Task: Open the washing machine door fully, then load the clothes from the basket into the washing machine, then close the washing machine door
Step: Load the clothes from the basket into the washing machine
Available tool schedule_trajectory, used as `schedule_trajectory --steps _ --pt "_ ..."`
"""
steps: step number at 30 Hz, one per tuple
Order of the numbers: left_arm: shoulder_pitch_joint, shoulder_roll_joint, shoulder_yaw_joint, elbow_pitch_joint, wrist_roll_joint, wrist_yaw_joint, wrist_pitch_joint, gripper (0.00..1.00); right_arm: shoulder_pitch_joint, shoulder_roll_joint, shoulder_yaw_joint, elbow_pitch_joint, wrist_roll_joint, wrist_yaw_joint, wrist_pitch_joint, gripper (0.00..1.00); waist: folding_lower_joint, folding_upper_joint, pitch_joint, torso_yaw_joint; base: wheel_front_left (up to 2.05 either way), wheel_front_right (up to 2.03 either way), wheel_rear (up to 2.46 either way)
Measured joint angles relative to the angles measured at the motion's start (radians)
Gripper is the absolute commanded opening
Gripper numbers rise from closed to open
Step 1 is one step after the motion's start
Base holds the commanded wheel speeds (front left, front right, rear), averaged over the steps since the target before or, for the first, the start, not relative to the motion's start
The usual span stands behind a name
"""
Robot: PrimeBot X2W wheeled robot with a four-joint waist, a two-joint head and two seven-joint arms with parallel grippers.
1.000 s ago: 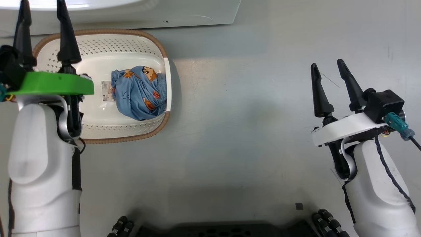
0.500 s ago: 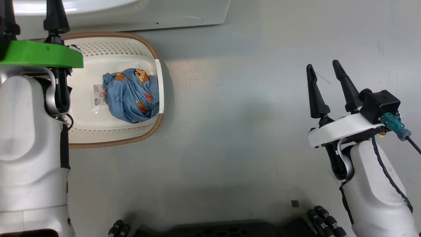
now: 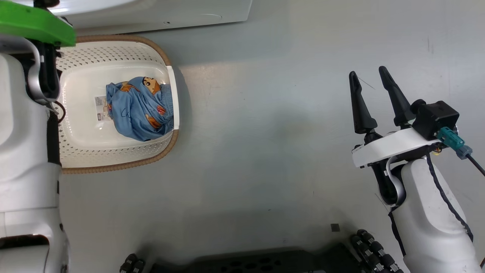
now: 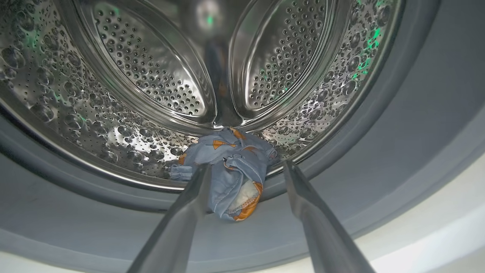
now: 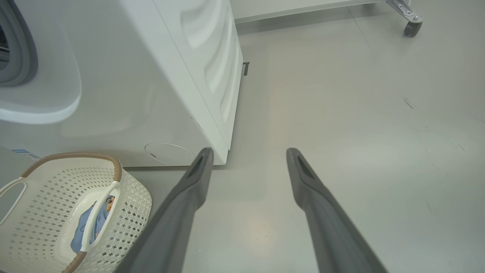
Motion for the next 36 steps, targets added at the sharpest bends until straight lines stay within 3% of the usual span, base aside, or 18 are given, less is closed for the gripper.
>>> schedule_trajectory --steps 15,26,36 --pt "-0.171 0.048 -0.064 0.163 -0.065 0.000 0.221 1.00 -0.010 0.000 -0.005 0.000 0.007 0.000 0.000 1.00 0.0001 0.0000 0.017 -0.013 0.00 0.00 0.00" --pt "-0.245 0.053 -0.096 0.263 -0.099 0.000 0.368 1.00 -0.010 0.000 -0.005 0.000 0.016 0.000 0.000 1.00 0.0001 0.0000 0.017 -0.019 0.00 0.00 0.00" --pt "-0.292 0.071 -0.067 0.335 -0.114 0.000 0.420 1.00 -0.009 0.000 -0.003 0.000 0.025 0.000 0.000 1.00 0.0001 0.0000 0.023 -0.026 0.00 0.00 0.00"
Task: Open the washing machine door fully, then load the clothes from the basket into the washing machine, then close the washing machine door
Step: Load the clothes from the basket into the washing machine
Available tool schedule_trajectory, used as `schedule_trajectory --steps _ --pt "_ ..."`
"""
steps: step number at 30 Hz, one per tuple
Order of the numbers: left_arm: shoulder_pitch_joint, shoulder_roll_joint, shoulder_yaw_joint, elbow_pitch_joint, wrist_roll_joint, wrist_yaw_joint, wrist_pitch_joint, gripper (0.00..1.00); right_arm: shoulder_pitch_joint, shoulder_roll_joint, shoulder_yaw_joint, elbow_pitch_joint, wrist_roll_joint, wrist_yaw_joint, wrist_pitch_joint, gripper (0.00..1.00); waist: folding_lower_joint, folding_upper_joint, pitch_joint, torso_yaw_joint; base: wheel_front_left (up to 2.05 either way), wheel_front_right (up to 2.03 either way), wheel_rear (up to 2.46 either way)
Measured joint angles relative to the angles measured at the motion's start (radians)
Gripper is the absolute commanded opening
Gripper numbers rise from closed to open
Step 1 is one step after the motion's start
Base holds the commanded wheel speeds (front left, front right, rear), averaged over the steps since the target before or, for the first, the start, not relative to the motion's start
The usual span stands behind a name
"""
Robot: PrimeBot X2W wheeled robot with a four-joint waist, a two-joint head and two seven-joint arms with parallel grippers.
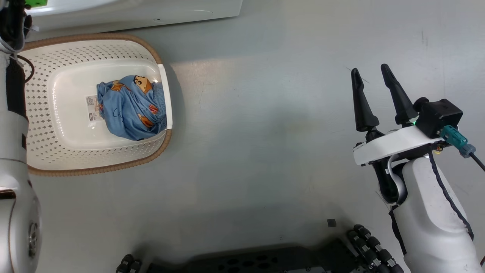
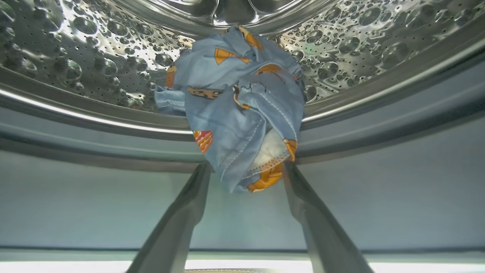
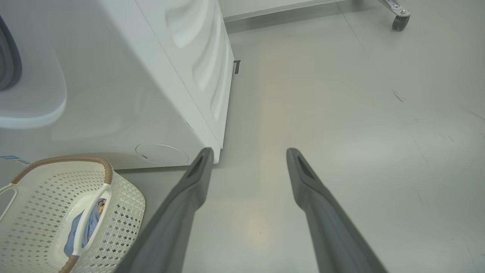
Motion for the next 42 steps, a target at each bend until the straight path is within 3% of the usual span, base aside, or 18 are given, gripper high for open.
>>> schedule_trajectory --steps 20,23,24,34,42 --pt "-0.066 -0.004 0.003 0.066 -0.023 0.000 0.035 1.00 0.000 0.000 0.002 -0.006 0.004 0.000 0.000 1.00 0.0000 0.0000 0.033 -0.009 0.00 0.00 0.00" --pt "-0.072 -0.005 0.001 0.072 -0.023 0.000 0.031 0.04 0.000 0.000 0.003 -0.007 0.007 0.000 0.000 1.00 0.0000 0.0000 0.037 -0.010 0.00 0.00 0.00" --pt "-0.073 -0.005 0.001 0.072 -0.023 0.000 0.019 0.00 0.000 0.000 0.003 -0.007 0.007 0.000 0.000 1.00 0.0000 0.0000 0.039 -0.010 0.00 0.00 0.00" --pt "-0.088 -0.033 -0.008 0.090 -0.018 0.000 -0.053 0.00 0.000 0.000 -0.008 -0.004 0.006 -0.001 0.000 1.00 0.0000 0.0000 0.039 0.002 0.00 0.00 0.00" --pt "-0.094 -0.016 -0.018 0.080 -0.004 0.000 -0.131 0.00 0.000 0.000 -0.014 -0.001 -0.001 -0.001 0.000 1.00 0.0000 0.0000 0.020 0.022 0.00 0.00 0.00"
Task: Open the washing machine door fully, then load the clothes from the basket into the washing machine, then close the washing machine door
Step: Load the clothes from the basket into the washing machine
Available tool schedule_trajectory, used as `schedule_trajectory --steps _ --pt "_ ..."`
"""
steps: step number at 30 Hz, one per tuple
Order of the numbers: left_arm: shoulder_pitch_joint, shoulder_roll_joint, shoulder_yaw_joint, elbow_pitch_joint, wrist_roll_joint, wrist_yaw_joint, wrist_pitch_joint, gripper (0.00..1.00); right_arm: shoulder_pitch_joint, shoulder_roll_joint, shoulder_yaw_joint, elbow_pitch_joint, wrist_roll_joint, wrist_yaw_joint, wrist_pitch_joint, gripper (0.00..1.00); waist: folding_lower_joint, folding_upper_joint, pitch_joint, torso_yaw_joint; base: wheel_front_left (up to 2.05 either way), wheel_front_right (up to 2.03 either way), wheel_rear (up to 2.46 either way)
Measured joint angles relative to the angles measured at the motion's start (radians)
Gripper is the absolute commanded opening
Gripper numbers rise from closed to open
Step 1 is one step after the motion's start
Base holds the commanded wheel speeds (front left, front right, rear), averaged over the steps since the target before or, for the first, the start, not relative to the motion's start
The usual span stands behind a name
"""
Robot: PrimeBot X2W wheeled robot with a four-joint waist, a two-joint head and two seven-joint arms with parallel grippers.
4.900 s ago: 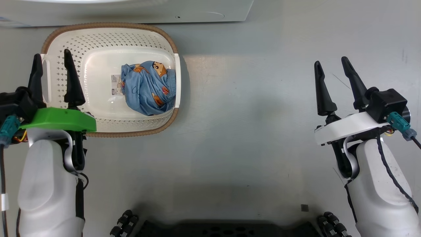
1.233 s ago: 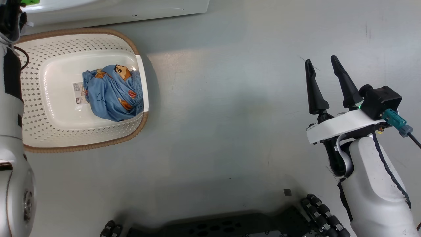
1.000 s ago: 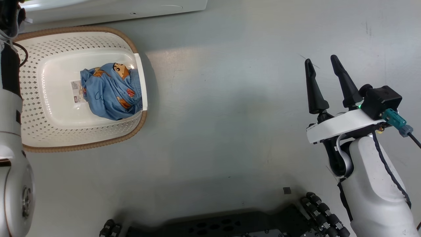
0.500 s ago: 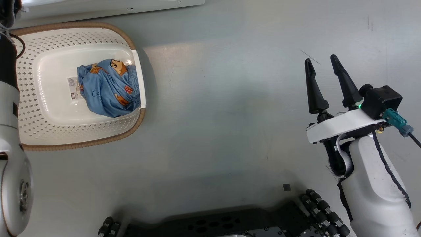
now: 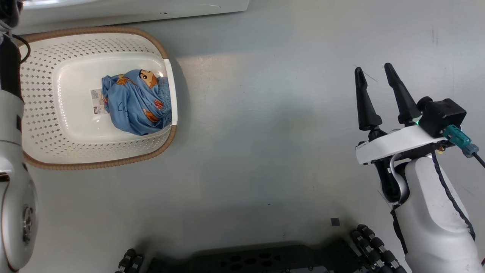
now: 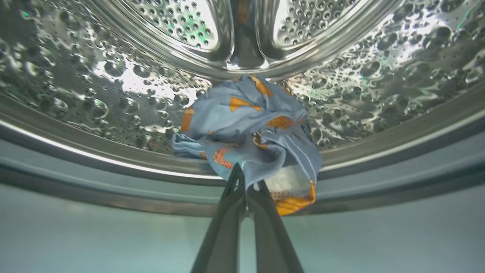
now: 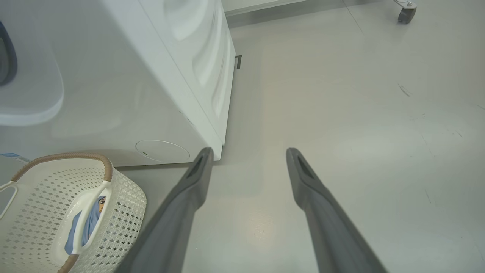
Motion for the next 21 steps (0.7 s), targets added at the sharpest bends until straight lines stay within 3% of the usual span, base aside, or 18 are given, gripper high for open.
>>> schedule_trajectory --steps 21 --pt "-0.087 0.057 -0.003 -0.016 0.026 0.000 -0.111 0.00 0.001 0.001 -0.011 -0.002 -0.011 0.000 0.000 1.00 0.0000 0.0000 0.035 -0.023 0.00 0.00 0.00"
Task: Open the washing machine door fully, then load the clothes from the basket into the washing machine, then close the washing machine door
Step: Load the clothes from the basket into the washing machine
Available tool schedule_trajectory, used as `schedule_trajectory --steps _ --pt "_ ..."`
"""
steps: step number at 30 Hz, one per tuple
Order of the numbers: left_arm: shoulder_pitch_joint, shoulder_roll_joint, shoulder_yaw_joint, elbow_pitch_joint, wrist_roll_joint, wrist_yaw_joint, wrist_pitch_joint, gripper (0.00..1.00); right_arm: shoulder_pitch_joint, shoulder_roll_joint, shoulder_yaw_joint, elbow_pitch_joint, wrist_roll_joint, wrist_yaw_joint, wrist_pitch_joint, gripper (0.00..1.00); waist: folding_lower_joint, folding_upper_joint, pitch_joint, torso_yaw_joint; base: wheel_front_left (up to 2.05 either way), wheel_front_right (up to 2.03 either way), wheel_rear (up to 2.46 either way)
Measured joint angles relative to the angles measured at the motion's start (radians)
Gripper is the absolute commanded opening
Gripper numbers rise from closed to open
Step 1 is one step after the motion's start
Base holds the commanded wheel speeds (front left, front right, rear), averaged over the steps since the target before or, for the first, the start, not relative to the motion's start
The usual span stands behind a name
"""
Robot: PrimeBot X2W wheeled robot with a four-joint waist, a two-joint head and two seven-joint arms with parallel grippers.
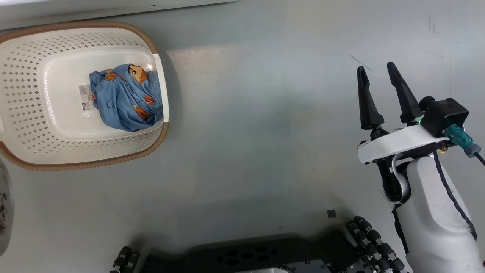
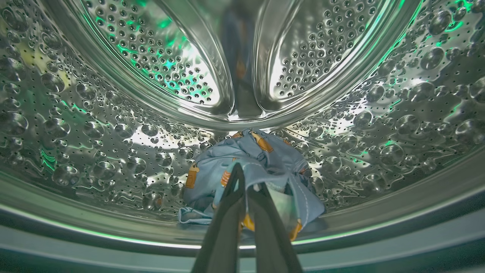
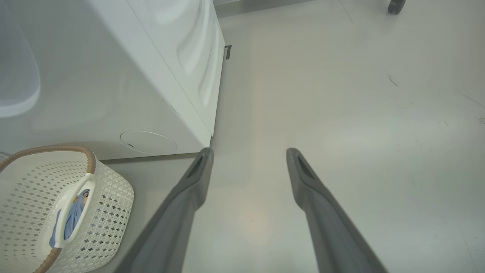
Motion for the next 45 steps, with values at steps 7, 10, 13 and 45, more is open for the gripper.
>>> schedule_trajectory --steps 7,10,13,45 --pt "-0.064 0.014 -0.009 -0.011 0.015 0.000 -0.016 0.00 0.001 0.000 0.001 -0.008 0.000 0.000 0.000 1.00 0.0000 0.0000 0.040 -0.006 0.00 0.00 0.00" --pt "-0.092 0.028 -0.022 -0.017 0.016 0.000 -0.024 0.00 0.002 0.000 0.000 -0.018 0.000 0.000 0.000 1.00 0.0000 0.0000 0.065 -0.009 0.00 0.00 0.00" --pt "-0.115 0.030 -0.034 -0.028 0.016 0.000 -0.031 0.00 0.003 0.000 0.000 -0.024 0.000 0.000 0.000 1.00 0.0000 0.0000 0.085 -0.009 0.00 0.00 0.00" --pt "-0.263 0.065 -0.100 0.066 0.004 0.000 0.023 0.00 0.000 0.002 0.029 -0.042 0.020 0.000 0.000 1.00 -0.0001 0.0000 0.201 -0.022 0.00 0.00 0.00"
